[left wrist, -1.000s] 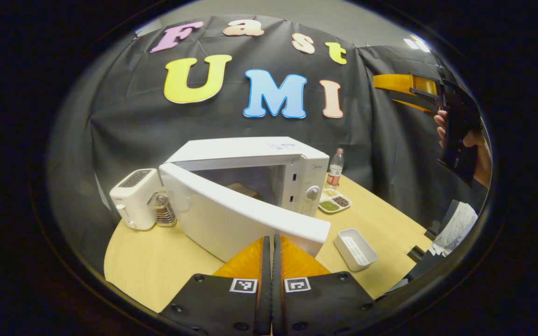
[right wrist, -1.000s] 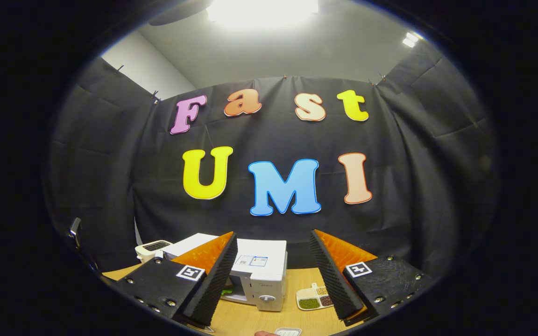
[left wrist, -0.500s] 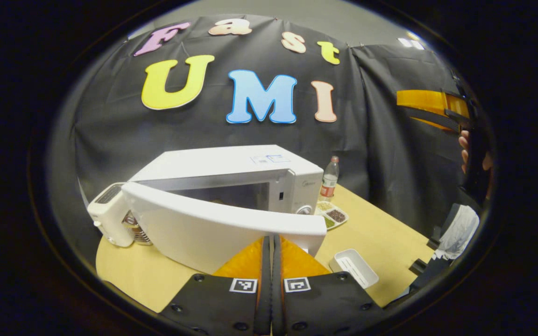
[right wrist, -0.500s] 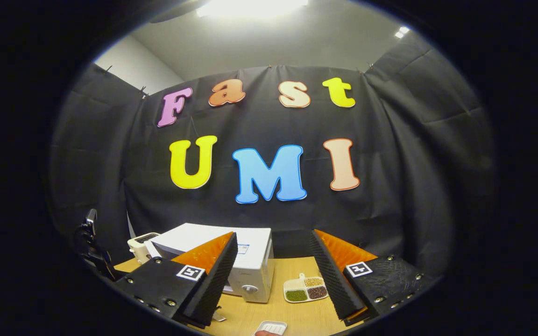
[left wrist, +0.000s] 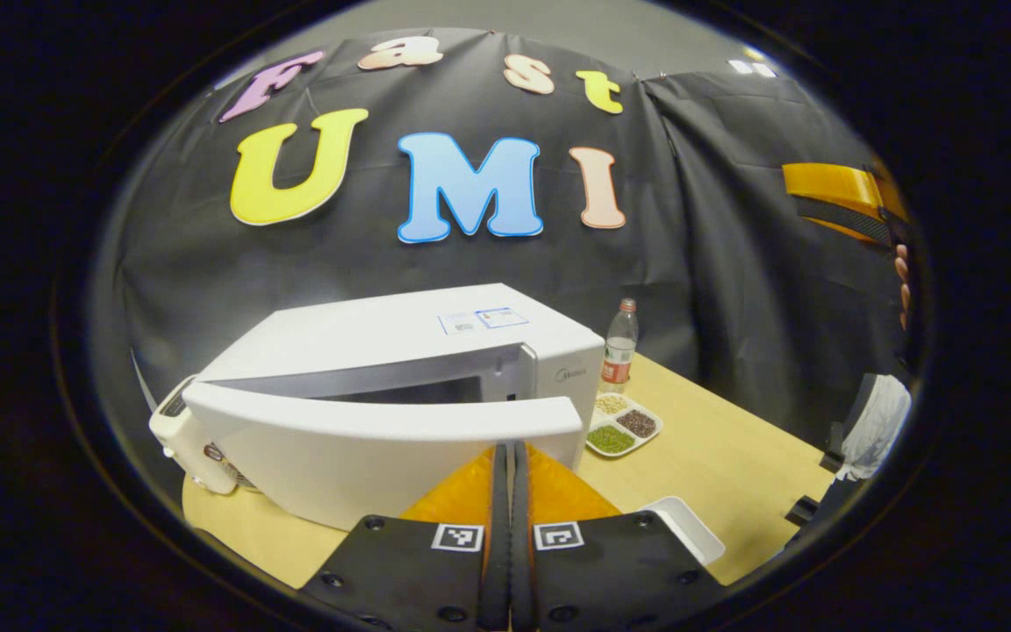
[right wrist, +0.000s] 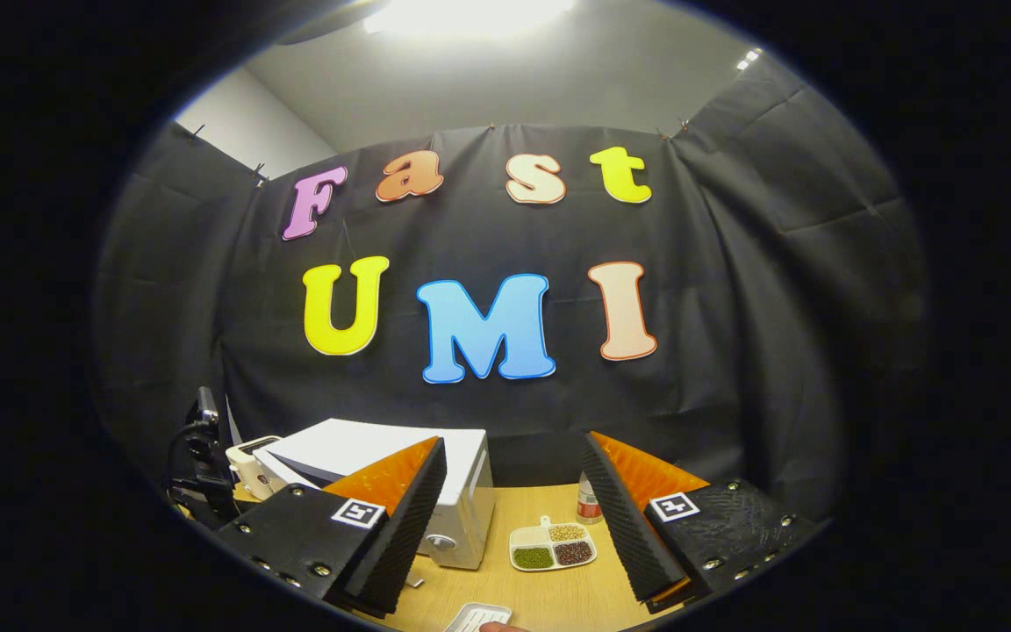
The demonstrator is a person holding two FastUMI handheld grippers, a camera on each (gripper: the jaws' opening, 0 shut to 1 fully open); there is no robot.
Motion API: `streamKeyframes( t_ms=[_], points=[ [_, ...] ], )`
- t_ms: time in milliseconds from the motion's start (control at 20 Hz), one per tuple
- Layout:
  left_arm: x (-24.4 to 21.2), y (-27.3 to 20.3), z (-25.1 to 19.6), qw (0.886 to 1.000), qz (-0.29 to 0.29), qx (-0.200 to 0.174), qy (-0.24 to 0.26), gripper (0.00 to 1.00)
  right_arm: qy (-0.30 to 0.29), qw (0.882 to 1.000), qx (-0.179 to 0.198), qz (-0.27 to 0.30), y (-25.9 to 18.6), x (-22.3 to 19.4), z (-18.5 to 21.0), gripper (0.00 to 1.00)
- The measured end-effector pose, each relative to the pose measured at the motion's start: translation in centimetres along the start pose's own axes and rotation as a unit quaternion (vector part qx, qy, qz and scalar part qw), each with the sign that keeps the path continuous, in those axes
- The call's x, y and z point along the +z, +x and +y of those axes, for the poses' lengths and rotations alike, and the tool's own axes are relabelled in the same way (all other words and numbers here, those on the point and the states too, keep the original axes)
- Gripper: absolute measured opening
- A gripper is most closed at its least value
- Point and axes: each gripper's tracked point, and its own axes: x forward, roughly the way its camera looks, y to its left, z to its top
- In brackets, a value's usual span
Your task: Open the microwave oven with the left hand, put the food in, and close the microwave oven.
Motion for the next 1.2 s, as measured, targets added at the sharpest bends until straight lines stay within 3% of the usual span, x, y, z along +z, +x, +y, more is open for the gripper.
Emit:
streamKeyframes(
  t_ms=[950, 1200],
  points=[
    [1.8, 6.4, 1.2, 0.996, -0.010, 0.017, -0.083, 0.07, 0.012, 1.000, -0.027, 0.010, 1.0, -1.1, -2.2, 0.94],
    [1.9, 6.2, 1.3, 0.996, -0.020, 0.024, -0.084, 0.07, 0.012, 0.999, -0.039, 0.015, 1.1, -1.6, -3.0, 0.94]
  ],
)
